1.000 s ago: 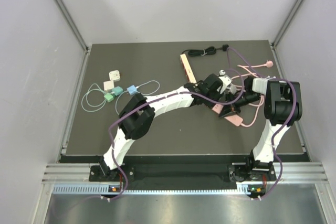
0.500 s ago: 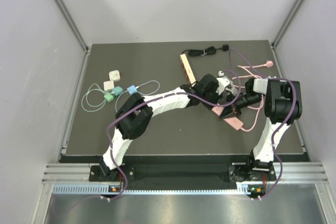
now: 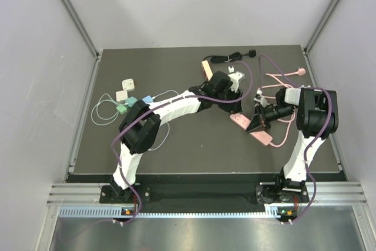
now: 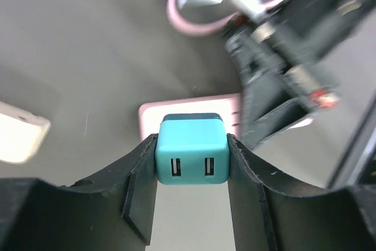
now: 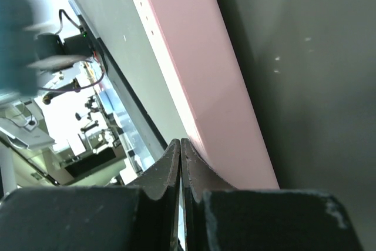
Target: Pull the plug off the socket
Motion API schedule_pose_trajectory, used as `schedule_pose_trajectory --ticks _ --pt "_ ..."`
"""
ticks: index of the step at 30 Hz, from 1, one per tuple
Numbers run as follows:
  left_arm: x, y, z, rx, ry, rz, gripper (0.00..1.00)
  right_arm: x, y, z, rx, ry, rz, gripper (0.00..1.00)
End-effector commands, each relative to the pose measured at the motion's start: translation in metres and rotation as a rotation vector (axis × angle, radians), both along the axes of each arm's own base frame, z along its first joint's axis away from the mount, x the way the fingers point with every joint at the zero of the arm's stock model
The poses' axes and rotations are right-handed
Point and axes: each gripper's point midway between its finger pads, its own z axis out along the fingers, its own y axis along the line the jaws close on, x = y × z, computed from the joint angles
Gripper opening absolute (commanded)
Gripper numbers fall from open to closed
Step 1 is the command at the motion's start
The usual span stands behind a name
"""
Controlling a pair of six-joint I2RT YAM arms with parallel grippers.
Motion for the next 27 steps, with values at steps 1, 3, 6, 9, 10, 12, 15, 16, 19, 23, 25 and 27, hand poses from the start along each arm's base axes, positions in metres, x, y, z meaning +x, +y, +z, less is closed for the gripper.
schedule_pose_trajectory --ticks 1,3,6,9,10,12,15,16,19,23,25,27 --pt "-0.003 -0.028 0.118 -0.251 -0.109 -0.06 0.0 0.032 -0.044 -0.056 -0.247 -0.173 0.046 0.0" --pt "-0.003 -0.025 0.111 -0.209 -0.111 -0.057 0.0 0.033 -0.044 -0.056 -0.246 -0.174 0.046 0.0" --pt "-0.001 -0.015 0.108 -0.154 -0.166 -0.045 0.0 0.032 -0.044 -0.057 -0.245 -0.173 0.046 0.0" --pt "-0.001 0.0 0.108 -0.114 -0.197 -0.02 0.0 0.033 -0.041 -0.053 -0.221 -0.188 0.048 0.0" --pt "0.0 0.005 0.108 -0.104 -0.2 -0.011 0.0 0.031 -0.038 -0.048 -0.196 -0.185 0.053 0.0" --pt "0.0 0.025 0.11 -0.092 -0.202 0.031 0.0 0.031 -0.031 -0.038 -0.14 -0.216 0.068 0.0" --pt "0.002 0.062 0.111 -0.089 -0.183 0.114 0.0 0.031 -0.025 -0.019 -0.077 -0.265 0.091 0.01" --pt "0.01 0.077 0.114 -0.103 -0.187 0.152 0.0 0.033 -0.024 -0.012 -0.071 -0.301 0.099 0.05" --pt "0.009 0.119 0.124 -0.137 -0.196 0.232 0.0 0.038 -0.021 0.008 -0.045 -0.363 0.107 0.14" --pt "0.002 0.178 0.153 -0.175 -0.257 0.349 0.0 0.043 -0.02 0.032 -0.032 -0.431 0.115 0.19" --pt "0.004 0.208 0.146 -0.157 -0.262 0.424 0.0 0.046 -0.021 0.044 -0.048 -0.48 0.12 0.21" --pt "-0.003 0.235 0.147 -0.177 -0.263 0.484 0.0 0.048 -0.023 0.057 -0.072 -0.528 0.124 0.23"
